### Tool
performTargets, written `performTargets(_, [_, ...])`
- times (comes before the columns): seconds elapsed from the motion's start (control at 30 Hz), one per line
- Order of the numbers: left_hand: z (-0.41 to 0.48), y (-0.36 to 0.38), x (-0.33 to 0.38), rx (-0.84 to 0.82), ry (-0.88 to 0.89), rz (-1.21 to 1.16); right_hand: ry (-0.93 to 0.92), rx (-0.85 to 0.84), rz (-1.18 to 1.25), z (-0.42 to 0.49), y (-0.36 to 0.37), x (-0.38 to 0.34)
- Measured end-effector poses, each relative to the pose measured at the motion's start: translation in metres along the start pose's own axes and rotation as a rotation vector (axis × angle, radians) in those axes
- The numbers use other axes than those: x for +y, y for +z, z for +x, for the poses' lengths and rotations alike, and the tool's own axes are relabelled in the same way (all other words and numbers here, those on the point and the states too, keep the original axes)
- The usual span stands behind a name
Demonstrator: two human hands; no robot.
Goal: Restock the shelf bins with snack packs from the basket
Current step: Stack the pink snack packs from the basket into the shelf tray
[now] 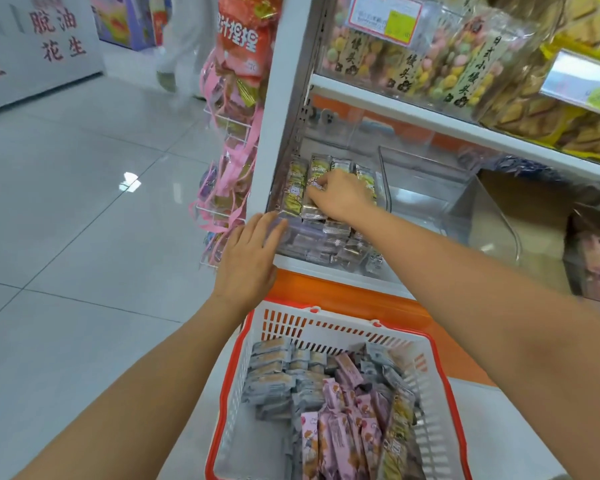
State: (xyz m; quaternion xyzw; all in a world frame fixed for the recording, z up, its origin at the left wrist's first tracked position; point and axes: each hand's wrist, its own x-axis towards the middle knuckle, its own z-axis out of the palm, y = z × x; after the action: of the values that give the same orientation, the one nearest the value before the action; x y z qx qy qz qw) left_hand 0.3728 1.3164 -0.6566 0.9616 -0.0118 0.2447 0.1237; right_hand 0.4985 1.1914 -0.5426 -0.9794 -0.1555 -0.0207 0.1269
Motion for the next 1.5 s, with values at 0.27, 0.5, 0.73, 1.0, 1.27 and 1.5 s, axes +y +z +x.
performTargets(0.27, [-0.001, -0.005, 0.005, -0.069, -0.032, 0.023, -0.027, -0.117, -0.251, -0.010, 0.008, 0.003])
performTargets(0.5, [-0.001, -0.004, 0.006, -0.104, -0.043, 0.044, -0.083, -0.065, -0.198, -0.015, 0.013, 0.012])
performTargets(0.73, [-0.002, -0.011, 0.017, -0.144, -0.047, 0.085, -0.165, 0.013, -0.063, -0.030, 0.010, 0.025])
performTargets(1.0, [-0.020, 0.001, 0.065, 0.000, 0.180, 0.086, -0.296, 0.255, 0.367, -0.100, 0.006, 0.072])
performTargets(1.27, [-0.054, 0.058, 0.119, -0.362, 0.261, 0.147, -0.008, 0.102, 0.329, -0.189, 0.059, 0.178])
performTargets(1.5, [-0.063, 0.102, 0.123, -0.778, 0.216, 0.295, 0.218, -0.307, 0.126, -0.248, 0.128, 0.230])
